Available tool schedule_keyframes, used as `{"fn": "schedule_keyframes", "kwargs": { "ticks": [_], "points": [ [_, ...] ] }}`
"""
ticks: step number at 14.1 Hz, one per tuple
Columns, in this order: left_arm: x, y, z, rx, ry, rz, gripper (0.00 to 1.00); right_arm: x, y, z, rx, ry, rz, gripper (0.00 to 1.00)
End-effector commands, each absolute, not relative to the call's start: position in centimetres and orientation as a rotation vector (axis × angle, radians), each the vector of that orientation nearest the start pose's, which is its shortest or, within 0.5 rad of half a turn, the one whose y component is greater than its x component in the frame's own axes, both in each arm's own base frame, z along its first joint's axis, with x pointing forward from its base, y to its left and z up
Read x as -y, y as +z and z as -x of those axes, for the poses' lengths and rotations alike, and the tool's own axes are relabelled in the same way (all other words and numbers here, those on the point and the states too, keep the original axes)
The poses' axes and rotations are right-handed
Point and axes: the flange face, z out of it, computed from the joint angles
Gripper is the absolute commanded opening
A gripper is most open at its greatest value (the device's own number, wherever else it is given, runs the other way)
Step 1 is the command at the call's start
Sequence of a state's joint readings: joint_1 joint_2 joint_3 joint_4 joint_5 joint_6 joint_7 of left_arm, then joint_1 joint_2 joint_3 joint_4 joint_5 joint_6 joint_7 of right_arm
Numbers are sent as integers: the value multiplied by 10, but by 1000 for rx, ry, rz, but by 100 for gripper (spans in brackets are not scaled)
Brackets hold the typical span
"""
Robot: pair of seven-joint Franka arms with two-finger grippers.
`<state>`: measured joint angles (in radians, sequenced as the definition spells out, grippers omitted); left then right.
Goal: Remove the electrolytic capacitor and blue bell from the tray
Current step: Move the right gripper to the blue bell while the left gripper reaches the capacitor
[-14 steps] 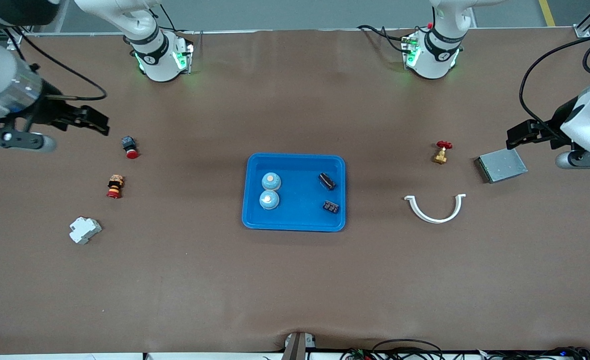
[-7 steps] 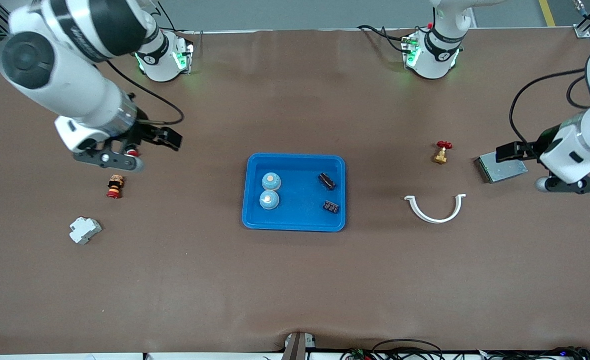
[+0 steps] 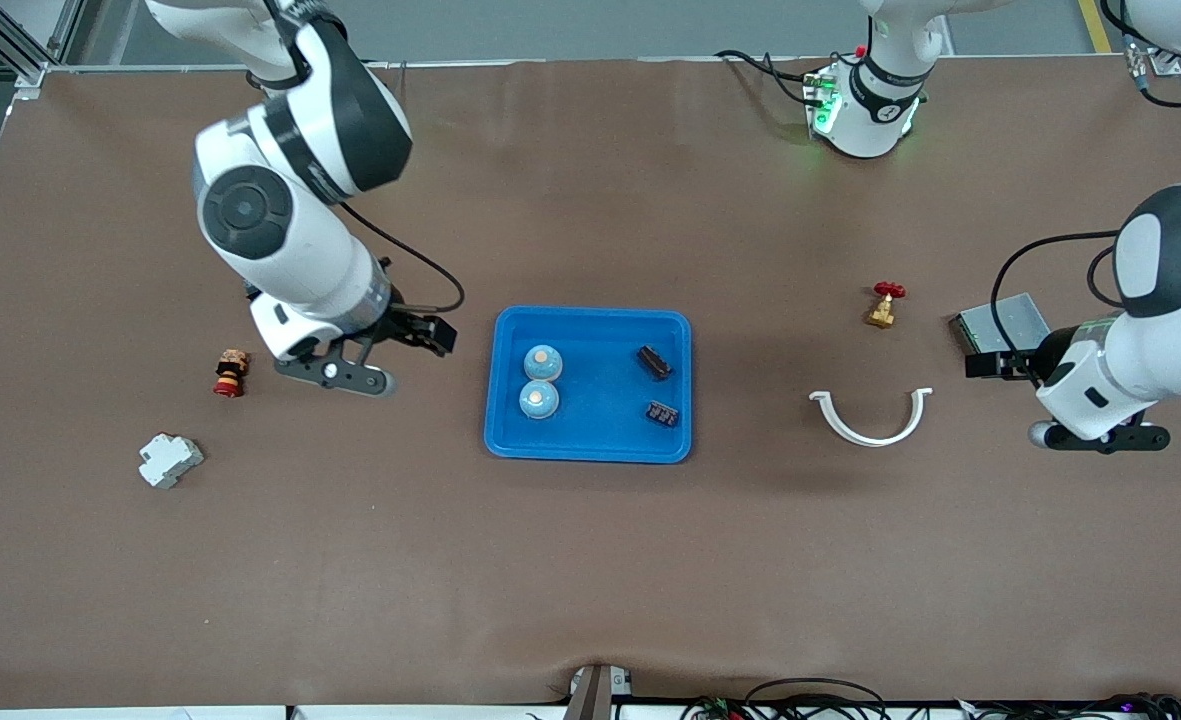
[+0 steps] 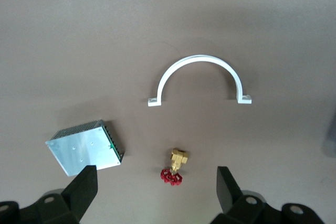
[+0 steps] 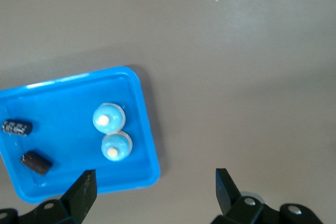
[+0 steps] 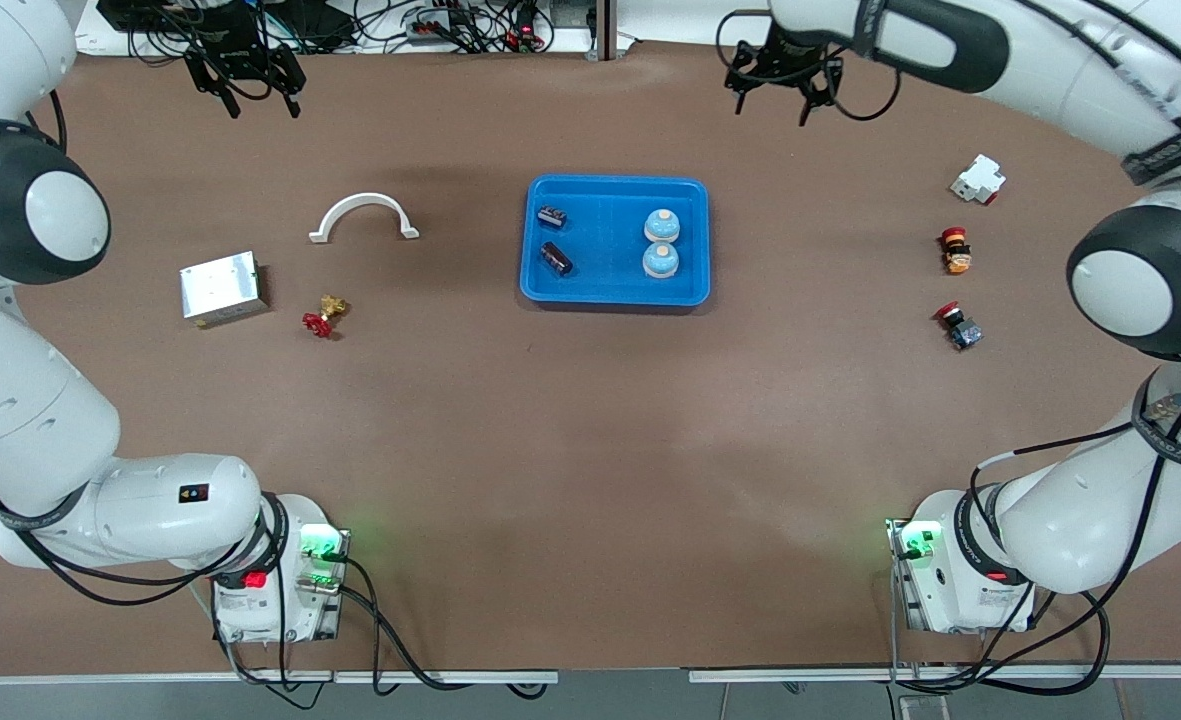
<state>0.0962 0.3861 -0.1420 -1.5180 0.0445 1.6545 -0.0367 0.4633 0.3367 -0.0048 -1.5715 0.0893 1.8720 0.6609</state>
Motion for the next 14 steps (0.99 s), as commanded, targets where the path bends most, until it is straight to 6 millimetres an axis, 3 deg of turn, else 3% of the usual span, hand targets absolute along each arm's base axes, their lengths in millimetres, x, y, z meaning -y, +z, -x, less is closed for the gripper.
{"fn": "schedule_keyframes", "kwargs": {
  "ticks": [1,3,7,11,14],
  "points": [
    [27,403,-656,11,375,3171,100,-321,418,-591,-344,82,3059,100],
    [49,388,-660,-7,378,3214,100,-342,389,-591,-300,72,3073,100],
    [104,359,-666,22,347,3226,100,-363,339,-596,-259,61,3078,100],
    [179,339,-663,238,289,3220,100,-384,297,-597,-224,22,3073,100],
    [247,312,-653,382,265,3219,100,-392,282,-596,-212,-2,3065,100]
  ]
}}
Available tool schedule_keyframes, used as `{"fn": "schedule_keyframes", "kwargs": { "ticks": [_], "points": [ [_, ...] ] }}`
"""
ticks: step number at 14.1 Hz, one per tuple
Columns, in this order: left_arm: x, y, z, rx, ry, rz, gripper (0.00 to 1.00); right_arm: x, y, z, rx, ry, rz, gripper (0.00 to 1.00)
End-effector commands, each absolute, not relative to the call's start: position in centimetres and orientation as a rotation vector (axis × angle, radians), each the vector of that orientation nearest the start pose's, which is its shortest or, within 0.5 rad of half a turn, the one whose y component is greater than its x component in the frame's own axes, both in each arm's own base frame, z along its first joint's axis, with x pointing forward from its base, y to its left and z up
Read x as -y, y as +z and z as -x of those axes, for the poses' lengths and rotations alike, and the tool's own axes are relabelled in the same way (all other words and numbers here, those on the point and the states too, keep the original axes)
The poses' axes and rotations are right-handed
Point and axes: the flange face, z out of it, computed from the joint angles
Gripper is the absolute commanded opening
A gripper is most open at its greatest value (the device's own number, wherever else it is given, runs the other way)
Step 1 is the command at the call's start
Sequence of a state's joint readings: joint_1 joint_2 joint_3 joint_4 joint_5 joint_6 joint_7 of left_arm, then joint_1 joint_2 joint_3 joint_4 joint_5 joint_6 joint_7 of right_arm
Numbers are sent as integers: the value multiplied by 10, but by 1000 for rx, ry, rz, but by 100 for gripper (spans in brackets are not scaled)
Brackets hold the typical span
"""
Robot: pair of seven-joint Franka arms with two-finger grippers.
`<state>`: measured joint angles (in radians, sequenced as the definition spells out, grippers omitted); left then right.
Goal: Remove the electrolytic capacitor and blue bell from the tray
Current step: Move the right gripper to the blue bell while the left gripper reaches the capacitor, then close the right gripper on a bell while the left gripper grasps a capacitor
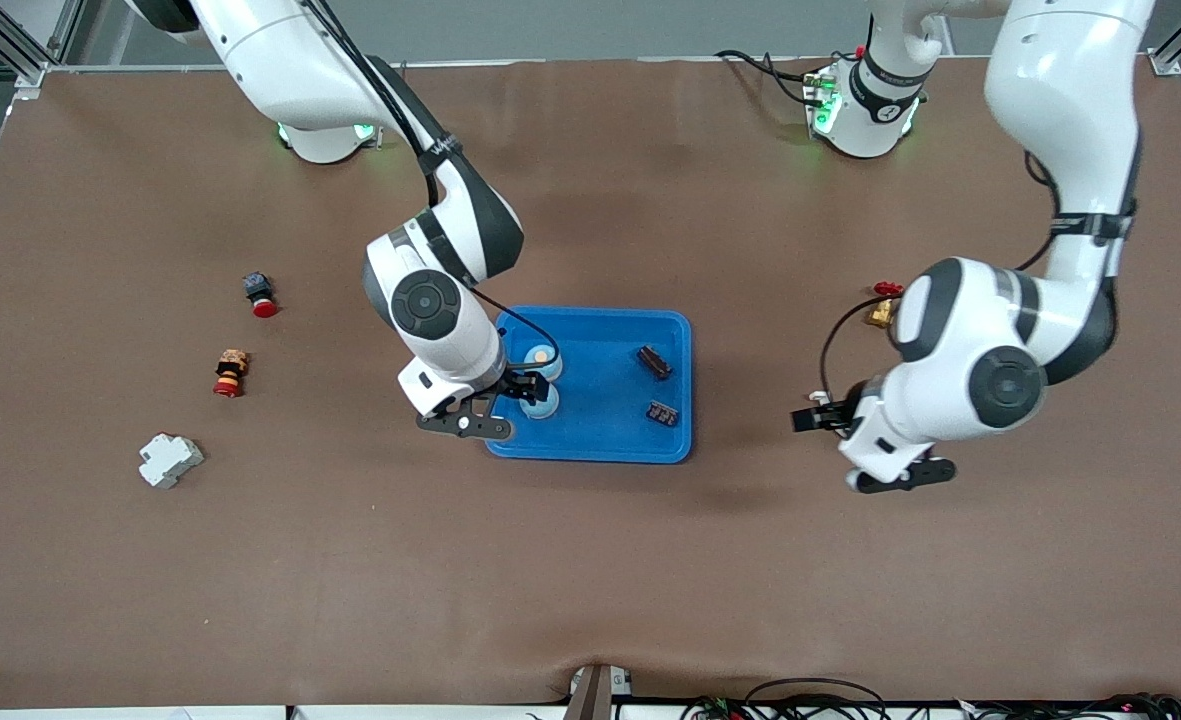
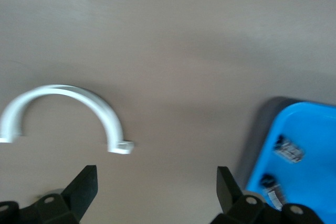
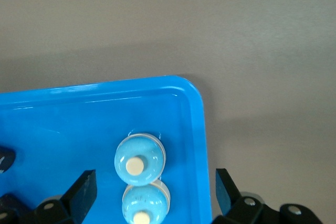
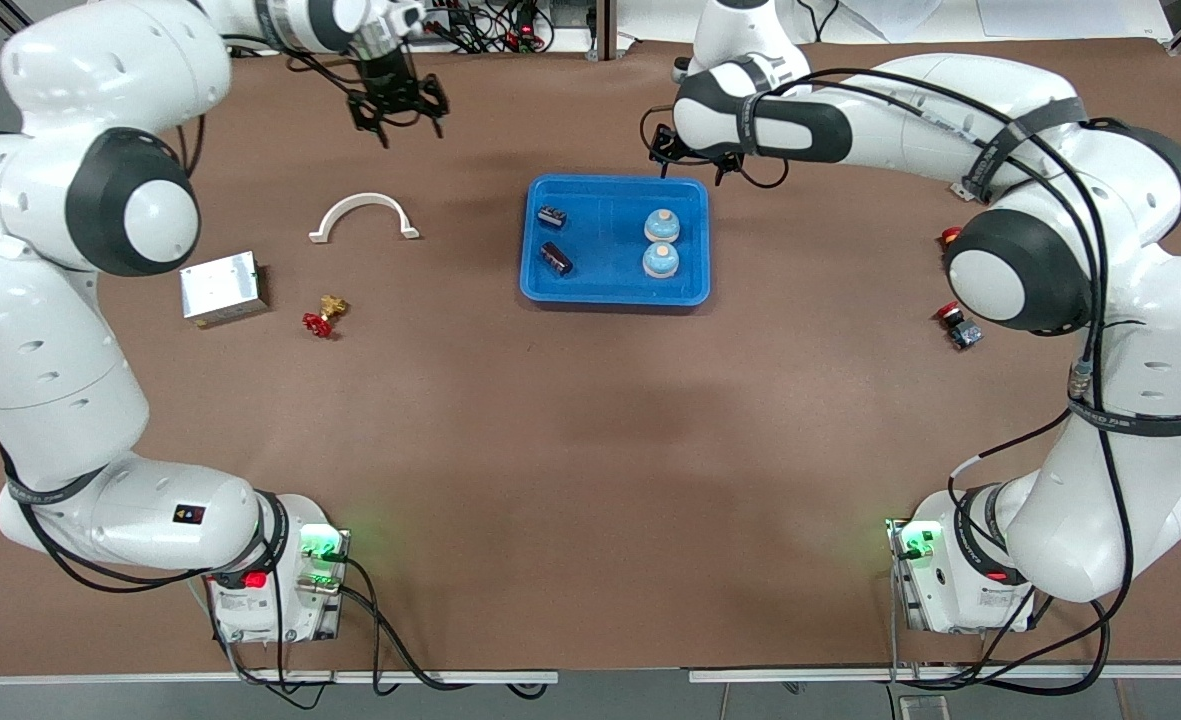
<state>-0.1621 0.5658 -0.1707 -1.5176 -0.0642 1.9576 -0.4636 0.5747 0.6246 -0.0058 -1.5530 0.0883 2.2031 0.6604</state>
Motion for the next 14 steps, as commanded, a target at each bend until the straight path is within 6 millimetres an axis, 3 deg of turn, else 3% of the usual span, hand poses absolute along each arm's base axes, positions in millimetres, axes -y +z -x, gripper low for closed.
{"fn": "schedule_keyframes", "kwargs": {
  "ticks": [1,5,7,14],
  "points": [
    [266,302,-648,430,259,3210,100,-394,278,-598,-214,-7,3061,100],
    [315,274,-638,694,199,3183,100,-398,263,-598,-199,-16,3060,100],
    [345,266,-629,915,161,3138,100,-401,257,-599,-192,-12,3062,100],
    [380,231,-615,1226,147,3046,80,-414,232,-598,-160,6,3074,100]
  ]
}}
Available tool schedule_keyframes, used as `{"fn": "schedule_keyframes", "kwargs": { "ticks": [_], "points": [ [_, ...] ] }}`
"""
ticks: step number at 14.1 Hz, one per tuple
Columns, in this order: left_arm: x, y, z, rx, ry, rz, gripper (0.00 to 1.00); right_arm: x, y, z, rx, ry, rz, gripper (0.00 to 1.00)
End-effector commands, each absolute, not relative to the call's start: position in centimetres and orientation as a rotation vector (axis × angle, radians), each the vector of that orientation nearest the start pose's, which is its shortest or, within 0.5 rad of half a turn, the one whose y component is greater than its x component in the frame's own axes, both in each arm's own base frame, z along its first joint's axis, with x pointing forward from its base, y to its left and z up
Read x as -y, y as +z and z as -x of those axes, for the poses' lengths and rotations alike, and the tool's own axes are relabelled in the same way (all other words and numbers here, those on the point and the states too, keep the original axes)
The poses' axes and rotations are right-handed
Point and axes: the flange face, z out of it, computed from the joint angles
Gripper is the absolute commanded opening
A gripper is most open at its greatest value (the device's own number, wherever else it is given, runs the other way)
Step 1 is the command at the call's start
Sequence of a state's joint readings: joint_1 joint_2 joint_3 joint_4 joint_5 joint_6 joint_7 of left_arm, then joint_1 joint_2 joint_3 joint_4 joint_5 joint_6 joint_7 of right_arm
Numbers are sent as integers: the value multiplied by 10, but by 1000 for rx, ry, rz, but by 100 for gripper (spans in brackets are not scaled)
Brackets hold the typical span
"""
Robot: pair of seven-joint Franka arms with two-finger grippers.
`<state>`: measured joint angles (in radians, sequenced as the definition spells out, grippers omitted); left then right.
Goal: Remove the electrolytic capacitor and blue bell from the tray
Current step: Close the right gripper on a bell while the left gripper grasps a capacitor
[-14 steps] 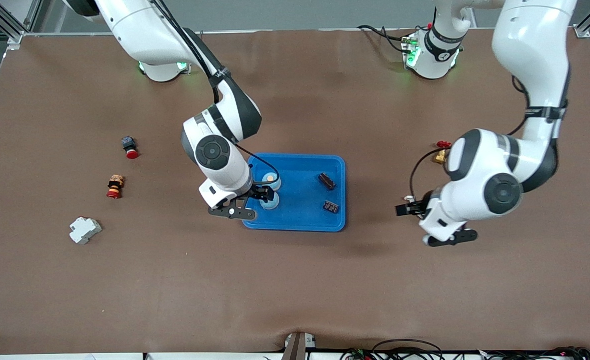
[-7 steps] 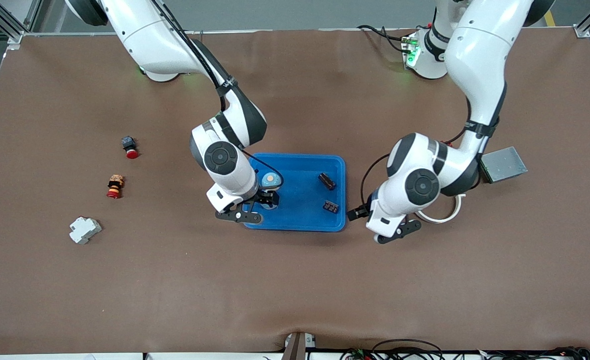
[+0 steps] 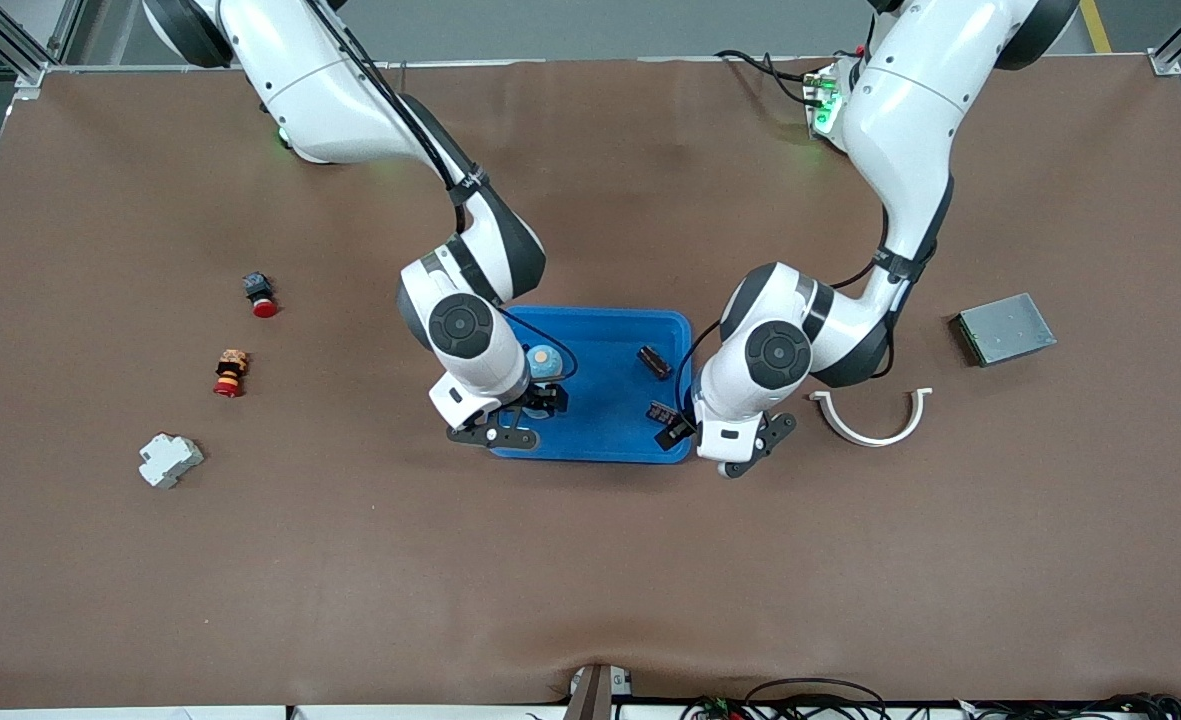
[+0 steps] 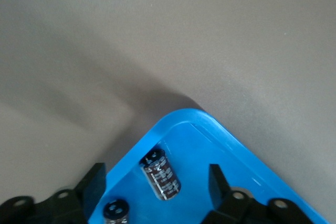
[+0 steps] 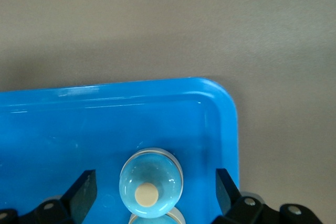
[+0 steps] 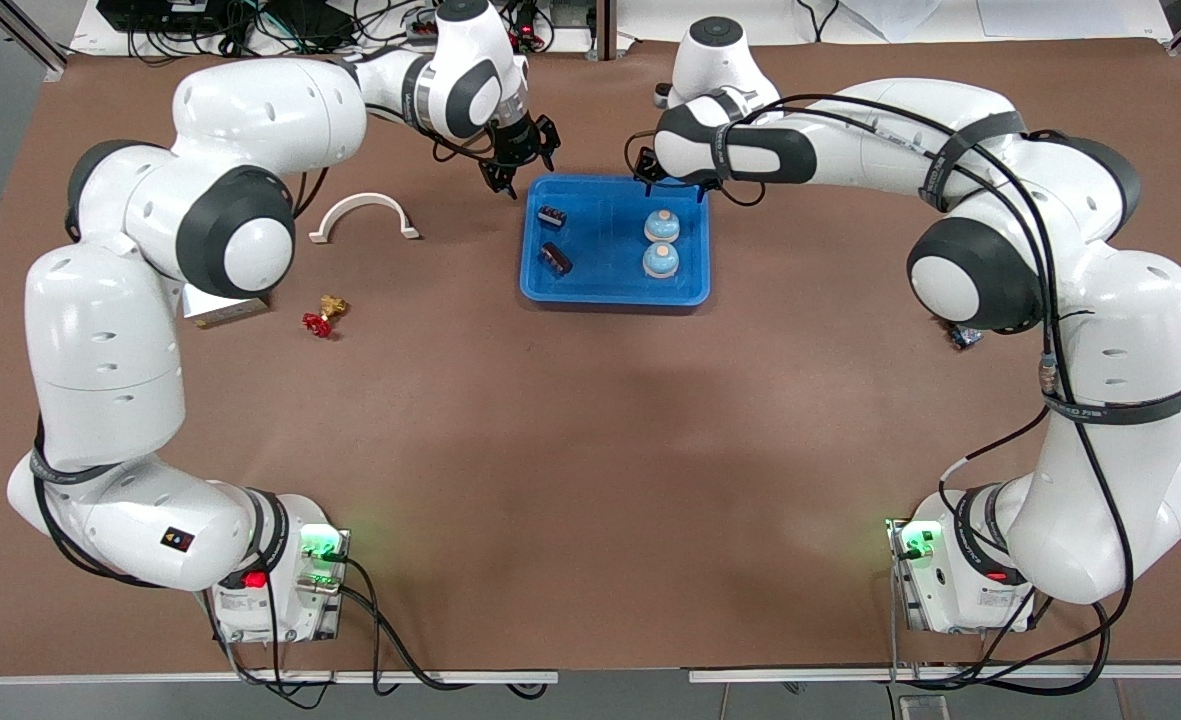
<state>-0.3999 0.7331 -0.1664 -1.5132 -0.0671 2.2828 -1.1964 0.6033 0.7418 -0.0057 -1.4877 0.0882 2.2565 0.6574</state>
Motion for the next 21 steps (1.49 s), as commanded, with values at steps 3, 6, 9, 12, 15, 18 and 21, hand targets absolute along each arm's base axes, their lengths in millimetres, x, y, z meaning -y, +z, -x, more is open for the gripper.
{"fn": "schedule_keyframes", "kwargs": {
  "ticks": [3,6,9,12,15,18,21],
  "points": [
    [391,220,-608,1243,151,3025,75,-417,220,-596,-154,11,3078,100],
    [398,208,-605,1285,135,2991,72,-420,211,-593,-144,21,3085,100],
    [406,201,-601,1275,129,2987,71,-421,201,-590,-140,36,3093,100],
    [410,200,-597,1271,125,2980,68,-425,195,-587,-129,34,3093,100],
    [404,192,-595,1284,138,2947,60,-429,184,-583,-121,27,3092,100],
    [406,188,-594,1278,141,2945,31,-428,183,-584,-120,24,3092,100],
    [407,202,-592,1261,163,2925,0,-428,184,-584,-121,25,3091,46]
  ]
}}
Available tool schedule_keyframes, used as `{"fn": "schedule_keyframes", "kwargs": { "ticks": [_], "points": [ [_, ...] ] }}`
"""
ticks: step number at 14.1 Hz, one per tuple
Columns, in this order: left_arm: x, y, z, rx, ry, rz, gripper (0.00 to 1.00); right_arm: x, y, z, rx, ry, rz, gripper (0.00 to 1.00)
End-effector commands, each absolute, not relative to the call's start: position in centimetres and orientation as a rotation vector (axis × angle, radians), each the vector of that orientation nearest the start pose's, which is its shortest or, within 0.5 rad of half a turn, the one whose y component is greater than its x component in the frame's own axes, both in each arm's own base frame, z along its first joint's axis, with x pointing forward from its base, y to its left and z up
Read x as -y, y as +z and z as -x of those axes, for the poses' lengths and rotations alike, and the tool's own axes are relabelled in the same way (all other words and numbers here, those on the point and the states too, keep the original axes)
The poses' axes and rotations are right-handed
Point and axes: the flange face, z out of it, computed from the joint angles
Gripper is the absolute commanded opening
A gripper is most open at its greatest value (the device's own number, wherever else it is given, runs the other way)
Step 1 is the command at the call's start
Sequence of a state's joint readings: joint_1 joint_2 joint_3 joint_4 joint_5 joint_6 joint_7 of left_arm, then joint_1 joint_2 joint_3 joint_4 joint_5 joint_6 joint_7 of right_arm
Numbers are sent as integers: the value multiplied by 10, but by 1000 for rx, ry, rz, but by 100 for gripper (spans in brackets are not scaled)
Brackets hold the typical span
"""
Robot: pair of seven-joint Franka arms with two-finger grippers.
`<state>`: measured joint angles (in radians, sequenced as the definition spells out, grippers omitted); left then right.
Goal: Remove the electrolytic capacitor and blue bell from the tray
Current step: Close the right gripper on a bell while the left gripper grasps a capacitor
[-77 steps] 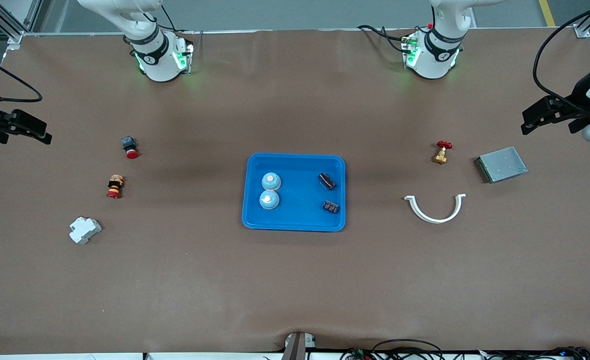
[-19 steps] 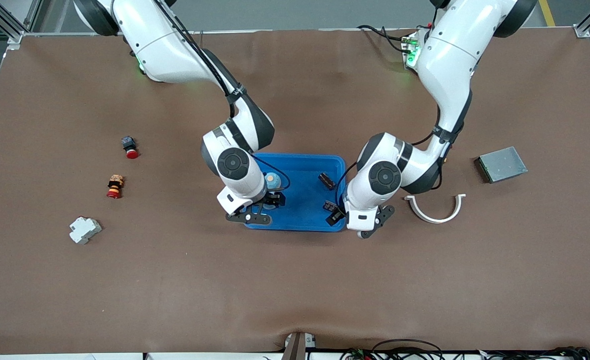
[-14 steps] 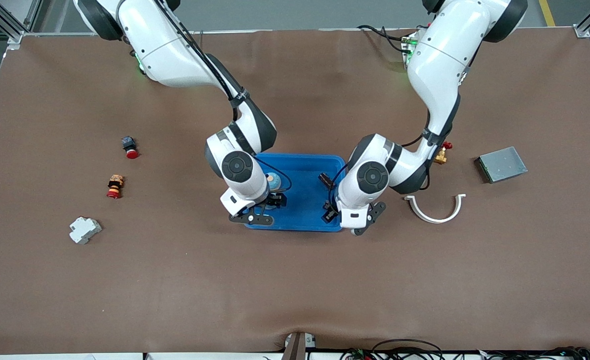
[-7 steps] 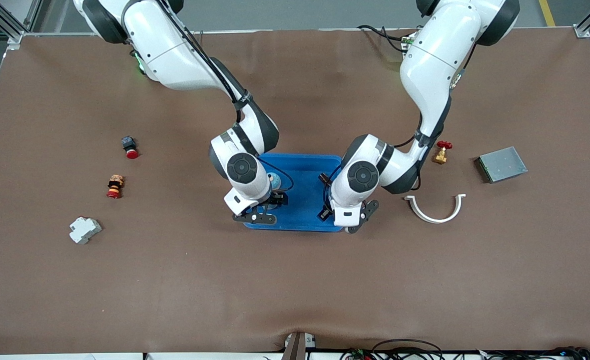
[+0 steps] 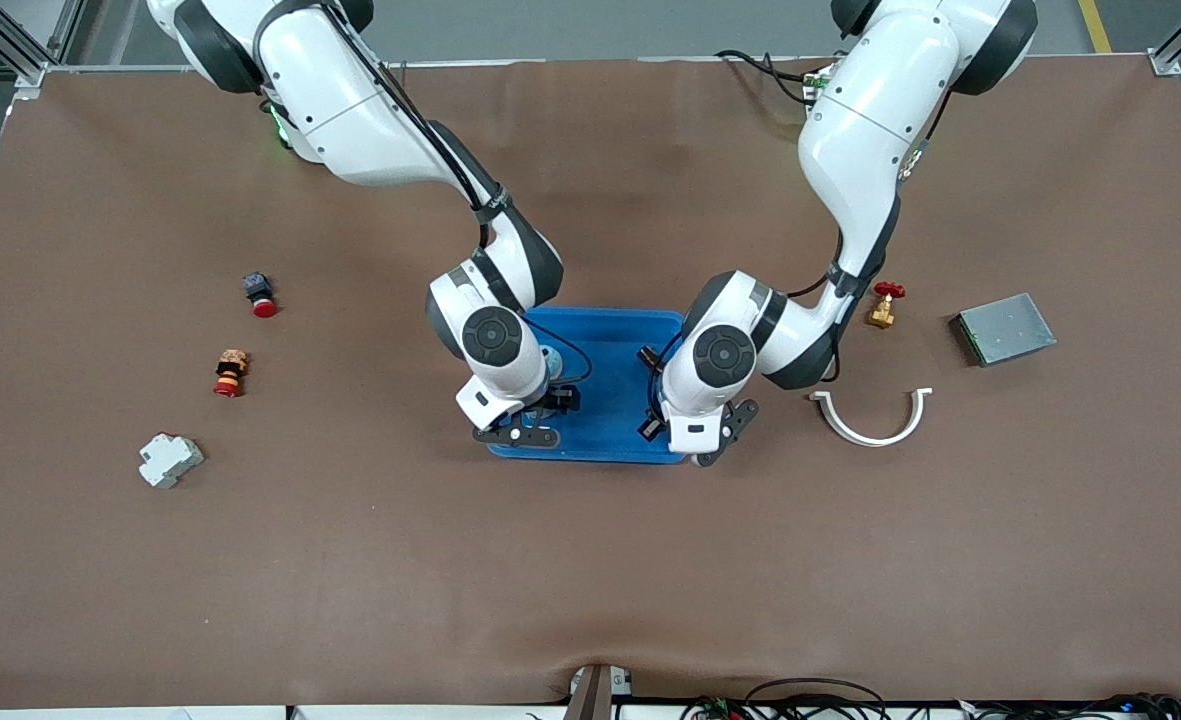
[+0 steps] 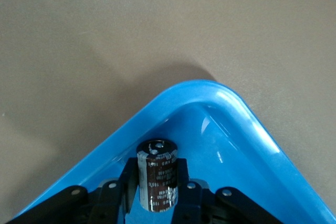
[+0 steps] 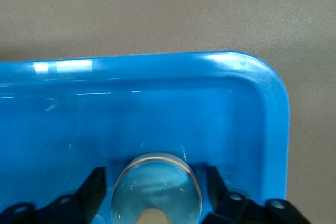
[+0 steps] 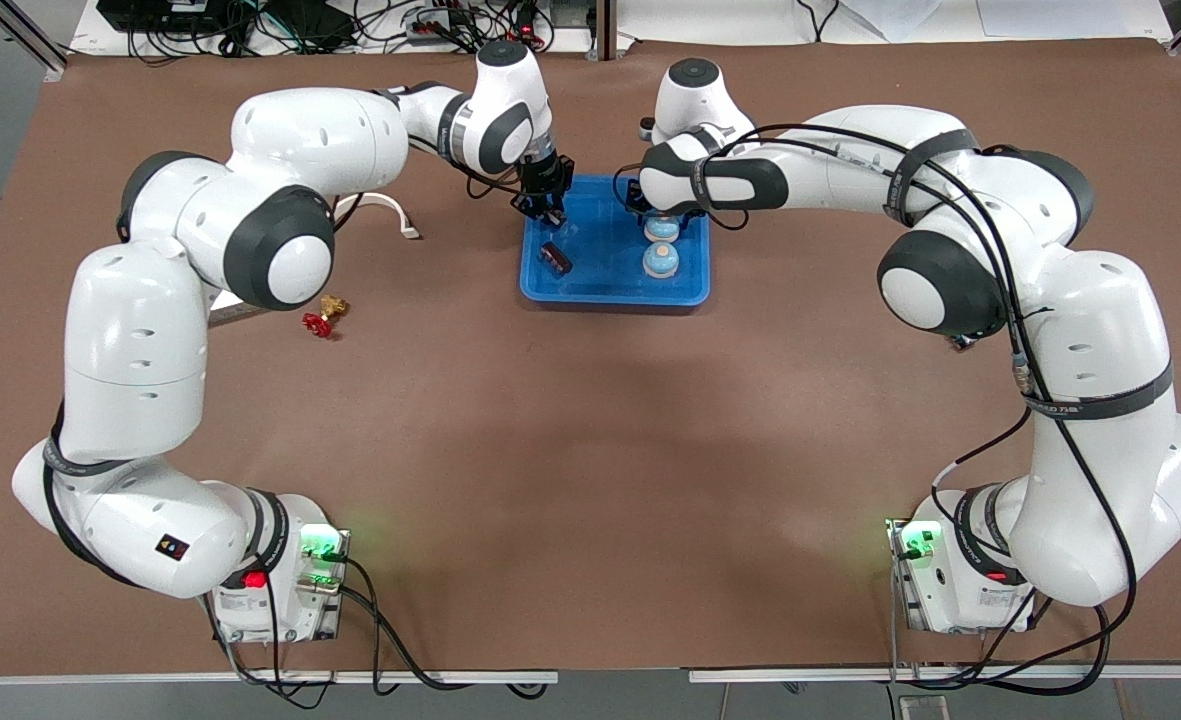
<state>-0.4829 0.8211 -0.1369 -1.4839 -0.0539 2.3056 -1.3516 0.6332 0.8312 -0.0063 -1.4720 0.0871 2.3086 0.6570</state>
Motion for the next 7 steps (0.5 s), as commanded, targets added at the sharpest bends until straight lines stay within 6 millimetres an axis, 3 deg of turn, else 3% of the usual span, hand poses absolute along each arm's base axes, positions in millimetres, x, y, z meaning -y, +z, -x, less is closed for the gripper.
{"fn": "schedule_keyframes", "kwargs": {
  "ticks": [1,3,4,6,7],
  "points": [
    [404,211,-593,1258,172,2915,0,-427,183,-585,-124,25,3091,29],
    [401,235,-595,1257,168,2907,0,-428,184,-584,-121,25,3091,9],
    [396,253,-597,1260,162,2904,0,-427,184,-585,-124,25,3091,4],
    [370,302,-614,1275,64,2899,0,-428,186,-585,-116,21,3090,2],
    [358,313,-618,1250,37,2897,0,-427,189,-586,-122,23,3088,2]
  ]
}}
